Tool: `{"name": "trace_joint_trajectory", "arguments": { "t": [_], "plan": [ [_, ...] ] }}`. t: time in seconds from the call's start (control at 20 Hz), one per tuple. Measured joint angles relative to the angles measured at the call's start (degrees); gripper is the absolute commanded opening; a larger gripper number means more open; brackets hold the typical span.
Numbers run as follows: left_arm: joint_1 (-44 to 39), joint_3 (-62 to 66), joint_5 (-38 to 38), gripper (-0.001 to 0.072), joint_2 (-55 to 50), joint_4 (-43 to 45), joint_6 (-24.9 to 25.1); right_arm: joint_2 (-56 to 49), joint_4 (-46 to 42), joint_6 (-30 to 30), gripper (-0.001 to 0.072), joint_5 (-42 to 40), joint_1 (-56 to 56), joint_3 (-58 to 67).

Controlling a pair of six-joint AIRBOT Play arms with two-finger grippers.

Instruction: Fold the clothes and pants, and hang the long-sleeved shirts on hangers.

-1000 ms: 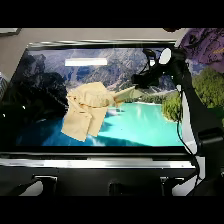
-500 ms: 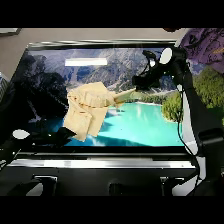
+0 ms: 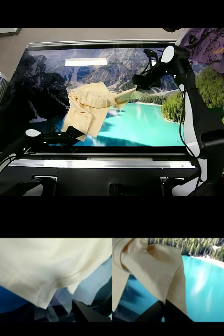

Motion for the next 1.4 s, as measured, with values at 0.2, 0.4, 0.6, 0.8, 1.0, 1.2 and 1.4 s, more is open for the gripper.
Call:
{"name": "trace_joint_trajectory", "arguments": {
  "t": [0.2, 0.4, 0.6, 0.8, 1.0, 1.2, 1.4],
  "plan": [
    [-1.46, 1.99, 3.06, 0.0017, -3.93, -1.01, 2.78, 1.2, -0.09, 0.42, 0.0025, 0.76, 0.0, 0.0],
    [0.76, 9.11, 2.86, 0.0014, -2.38, -0.9, 4.11, 3.63, -1.2, 1.09, 0.0024, 0.11, 0.0, 0.0],
    [8.57, 25.66, -2.64, 0.0015, 2.84, 4.42, 0.7, 10.71, -8.13, 1.84, 0.0024, -5.84, 0.0, 0.15],
    [18.14, 51.15, -11.26, 0.0014, 6.43, 14.49, -3.91, 21.97, -16.65, 3.06, 0.0024, -10.95, 0.0, 0.15],
    [24.72, 74.1, -18.69, 0.0015, 10.03, 23.54, -7.32, 35.67, -22.82, 3.85, 0.0025, -11.96, 0.0, 0.2],
    [27.06, 84.76, -21.77, 0.0015, 17.11, 36.02, -13.03, 48.41, -26.51, 5.51, 0.0025, -7.87, 0.0, 0.22],
    [27.69, 87.6, -25.29, 0.0015, 21.73, 43.98, -17.66, 54.93, -29.59, 8.24, 0.0025, -1.31, 0.0, 0.15]
  ]
}}
